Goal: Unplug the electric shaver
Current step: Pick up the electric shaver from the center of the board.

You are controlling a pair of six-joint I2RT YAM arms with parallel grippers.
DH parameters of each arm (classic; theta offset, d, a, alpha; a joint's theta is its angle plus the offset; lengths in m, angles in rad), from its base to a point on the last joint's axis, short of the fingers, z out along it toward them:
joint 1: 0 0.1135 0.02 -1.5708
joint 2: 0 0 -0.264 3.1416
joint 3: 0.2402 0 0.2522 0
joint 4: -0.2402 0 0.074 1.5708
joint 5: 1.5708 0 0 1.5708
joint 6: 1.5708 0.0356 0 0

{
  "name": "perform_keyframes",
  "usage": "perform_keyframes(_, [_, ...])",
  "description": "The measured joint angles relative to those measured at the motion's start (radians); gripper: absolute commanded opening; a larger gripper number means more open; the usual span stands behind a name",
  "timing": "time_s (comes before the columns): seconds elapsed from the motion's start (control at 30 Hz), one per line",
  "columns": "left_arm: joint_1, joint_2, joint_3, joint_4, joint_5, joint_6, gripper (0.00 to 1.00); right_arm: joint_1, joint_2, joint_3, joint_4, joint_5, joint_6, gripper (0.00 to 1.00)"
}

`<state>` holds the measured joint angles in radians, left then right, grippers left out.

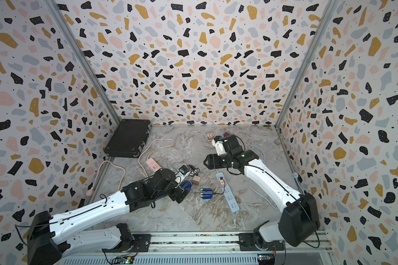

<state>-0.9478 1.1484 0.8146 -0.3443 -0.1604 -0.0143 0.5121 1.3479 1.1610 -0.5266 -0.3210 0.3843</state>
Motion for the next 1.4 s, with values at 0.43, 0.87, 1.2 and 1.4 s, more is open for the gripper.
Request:
perform_keyframes(0.43, [-0.018, 0.440, 0.183, 0.013, 0.048, 0.214, 1.00, -0.053, -0.254, -0.254, -0.104, 0.054, 0.000, 0.76])
perform_keyframes(0.87, [-0.044, 0.533, 0.216, 0.032, 0.154, 0.292, 1.00, -0.059, -0.405, -0.355, -0.120, 0.063, 0.042, 0.77])
perform_keyframes(1.2, [-0.063, 0.594, 0.217, 0.094, 0.205, 0.326, 1.00, -0.063, -0.470, -0.355, -0.142, 0.067, 0.057, 0.78])
perform_keyframes(1.4, [-0.063, 0.655, 0.244, 0.110, 0.212, 0.339, 1.00, -0.067, -0.508, -0.356, -0.164, 0.066, 0.064, 0.78])
